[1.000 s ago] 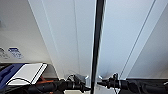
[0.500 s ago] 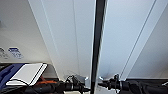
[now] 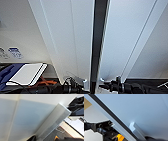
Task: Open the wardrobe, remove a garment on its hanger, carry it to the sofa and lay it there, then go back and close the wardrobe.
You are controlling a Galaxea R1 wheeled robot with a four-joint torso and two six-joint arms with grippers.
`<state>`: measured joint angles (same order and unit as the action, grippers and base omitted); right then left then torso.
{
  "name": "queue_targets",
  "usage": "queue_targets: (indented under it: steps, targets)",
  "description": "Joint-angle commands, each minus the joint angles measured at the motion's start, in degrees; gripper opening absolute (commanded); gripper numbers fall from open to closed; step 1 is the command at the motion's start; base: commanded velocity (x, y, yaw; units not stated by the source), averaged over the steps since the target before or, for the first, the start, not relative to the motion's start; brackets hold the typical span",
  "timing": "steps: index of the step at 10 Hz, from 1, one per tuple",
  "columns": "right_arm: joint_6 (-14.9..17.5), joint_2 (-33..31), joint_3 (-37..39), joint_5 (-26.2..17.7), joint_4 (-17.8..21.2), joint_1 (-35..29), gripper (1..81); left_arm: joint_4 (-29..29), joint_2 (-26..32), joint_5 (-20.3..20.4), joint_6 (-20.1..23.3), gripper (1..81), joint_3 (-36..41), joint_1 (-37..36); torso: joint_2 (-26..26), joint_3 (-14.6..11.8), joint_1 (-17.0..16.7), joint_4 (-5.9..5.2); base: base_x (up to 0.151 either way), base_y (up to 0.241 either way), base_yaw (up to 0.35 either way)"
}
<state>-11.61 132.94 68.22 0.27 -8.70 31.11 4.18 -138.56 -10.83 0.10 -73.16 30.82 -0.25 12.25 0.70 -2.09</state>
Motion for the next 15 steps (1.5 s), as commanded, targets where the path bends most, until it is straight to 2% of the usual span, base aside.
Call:
queue_targets:
  steps: [1, 3, 4, 5, 10, 15]
  targets:
    - [-0.88, 0.33, -5.82, -2.99, 0.09, -5.04, 81.1, -2.16, 1.25, -0.86, 0.08, 81.1, 7.23, -6.95, 0.0, 0.0, 0.0, 0.0, 0.0, 0.0, 0.0]
    - [-0.79, 0.6, -7.23, -5.08, -1.22, -5.39, 81.1, -1.98, 2.66, -1.39, 0.08, 81.1, 8.9, -6.95, 0.0, 0.0, 0.0, 0.0, 0.0, 0.0, 0.0]
    - [-0.79, 0.95, -8.09, -8.49, -2.7, -5.13, 81.1, -1.98, 2.75, -1.48, 0.08, 81.1, 9.17, -6.95, 0.0, 0.0, 0.0, 0.0, 0.0, 0.0, 0.0]
    - [-0.88, 1.04, -9.25, -9.58, -3.94, -5.21, 81.1, -1.98, 2.75, -1.48, 0.08, 81.1, 9.34, -6.86, 0.0, 0.0, 0.0, 0.0, 0.0, 0.0, 0.0]
    - [-0.88, -2.03, -10.83, -9.06, -5.53, -2.58, 81.1, -1.72, 3.72, -1.66, 0.17, 81.1, 11.36, -4.84, 0.0, 0.0, 0.0, 0.0, 0.0, 0.0, 0.0]
    - [-0.88, -5.2, -12.68, -8.44, -5.62, -1.09, 81.1, -0.59, 7.94, -2.45, 0.17, 81.1, 16.19, -2.74, 0.0, 0.0, 0.0, 0.0, 0.0, 0.0, 0.0]
